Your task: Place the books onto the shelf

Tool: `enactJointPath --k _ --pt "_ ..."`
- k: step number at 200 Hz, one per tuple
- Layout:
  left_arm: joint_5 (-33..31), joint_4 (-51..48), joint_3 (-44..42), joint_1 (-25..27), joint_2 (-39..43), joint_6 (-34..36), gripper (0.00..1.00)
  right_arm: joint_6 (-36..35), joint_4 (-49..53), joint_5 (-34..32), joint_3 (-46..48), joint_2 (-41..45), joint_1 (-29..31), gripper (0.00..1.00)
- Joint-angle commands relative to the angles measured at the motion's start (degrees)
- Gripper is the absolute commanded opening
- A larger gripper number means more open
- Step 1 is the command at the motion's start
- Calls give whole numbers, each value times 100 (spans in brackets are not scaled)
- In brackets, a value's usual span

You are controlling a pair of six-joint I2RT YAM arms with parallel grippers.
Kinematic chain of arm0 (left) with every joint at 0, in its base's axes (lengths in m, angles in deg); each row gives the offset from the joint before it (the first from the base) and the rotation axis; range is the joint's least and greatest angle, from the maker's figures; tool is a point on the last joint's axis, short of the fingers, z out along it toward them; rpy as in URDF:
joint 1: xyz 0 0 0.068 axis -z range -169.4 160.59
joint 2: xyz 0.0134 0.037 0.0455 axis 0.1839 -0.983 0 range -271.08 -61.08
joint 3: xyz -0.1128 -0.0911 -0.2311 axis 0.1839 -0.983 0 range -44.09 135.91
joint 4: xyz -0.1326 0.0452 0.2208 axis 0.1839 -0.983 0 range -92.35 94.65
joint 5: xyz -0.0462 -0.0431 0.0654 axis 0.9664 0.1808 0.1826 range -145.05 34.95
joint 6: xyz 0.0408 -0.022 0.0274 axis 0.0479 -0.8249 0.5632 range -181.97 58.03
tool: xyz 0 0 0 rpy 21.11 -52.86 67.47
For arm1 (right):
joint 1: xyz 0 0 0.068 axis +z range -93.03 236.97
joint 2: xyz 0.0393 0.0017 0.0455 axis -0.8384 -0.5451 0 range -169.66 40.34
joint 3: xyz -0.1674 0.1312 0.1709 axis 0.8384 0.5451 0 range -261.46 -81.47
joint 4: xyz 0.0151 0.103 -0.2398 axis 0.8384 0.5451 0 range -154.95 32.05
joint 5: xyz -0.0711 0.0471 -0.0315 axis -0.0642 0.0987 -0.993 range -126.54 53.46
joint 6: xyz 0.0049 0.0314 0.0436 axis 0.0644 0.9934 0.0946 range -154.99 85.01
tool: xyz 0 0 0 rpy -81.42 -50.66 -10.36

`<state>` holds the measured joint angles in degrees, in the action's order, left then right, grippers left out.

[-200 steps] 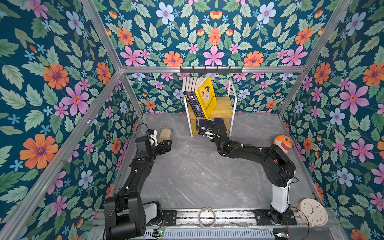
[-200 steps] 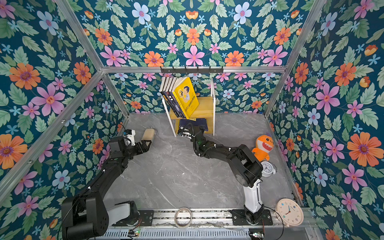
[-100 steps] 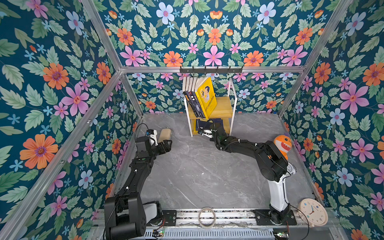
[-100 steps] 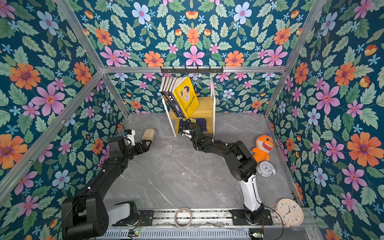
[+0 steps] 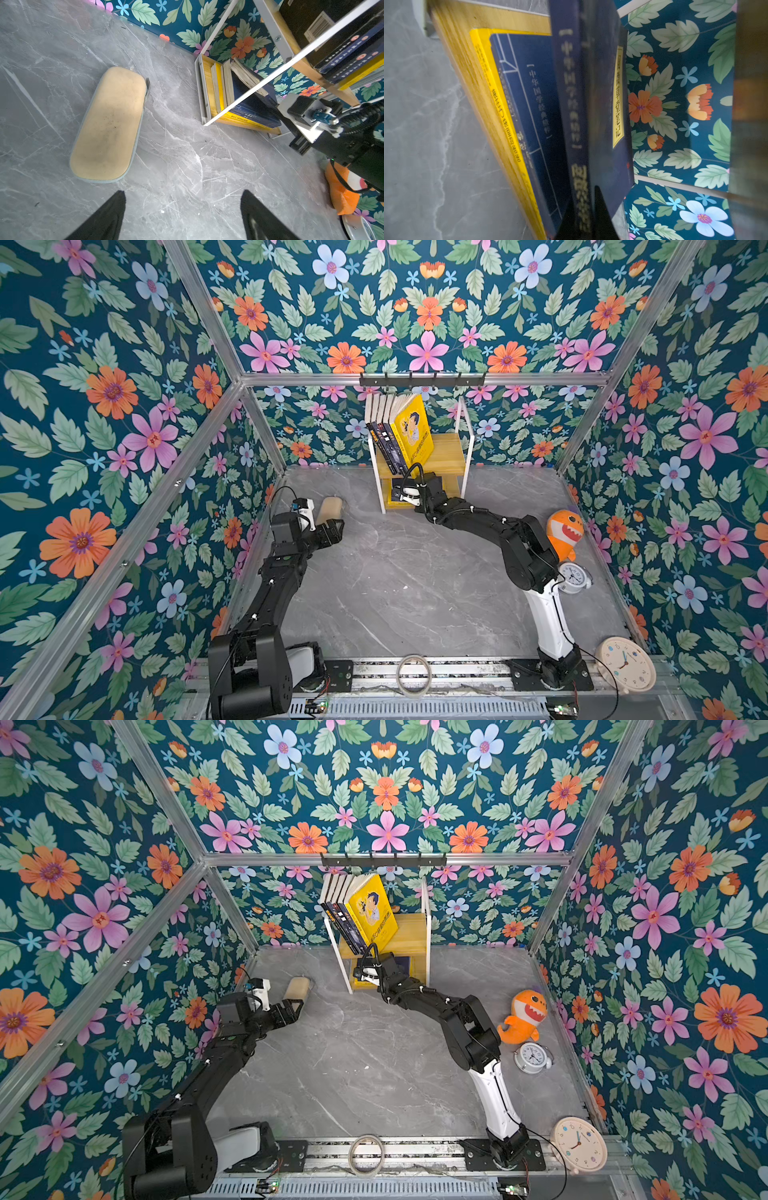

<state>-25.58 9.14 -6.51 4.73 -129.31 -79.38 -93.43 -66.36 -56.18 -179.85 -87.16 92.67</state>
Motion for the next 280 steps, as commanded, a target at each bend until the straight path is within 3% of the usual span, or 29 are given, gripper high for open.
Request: enactJointPath --k 1,25,42,60,150,202,225,280 --pt "-69 89 44 31 -15 100 88 153 467 232 -134 -78 7 0" --pt "-35 57 76 33 -43 107 88 309 730 345 -132 27 5 0" --pt "-108 52 75 43 -43 116 88 361 1018 426 -169 89 2 5" --pt "-56 44 92 43 -31 107 88 441 1260 418 -235 120 0 0" --pt "-48 37 91 63 -7 89 89 621 1369 -209 -628 -94 -25 0" --pt "-78 -17 120 74 -7 135 89 641 1498 -9 -591 -27 6 0" --pt "-155 -19 96 82 -8 168 89 574 1486 223 -490 64 62 22" --pt "-104 3 88 69 17 148 89 486 1502 604 -193 311 94 39"
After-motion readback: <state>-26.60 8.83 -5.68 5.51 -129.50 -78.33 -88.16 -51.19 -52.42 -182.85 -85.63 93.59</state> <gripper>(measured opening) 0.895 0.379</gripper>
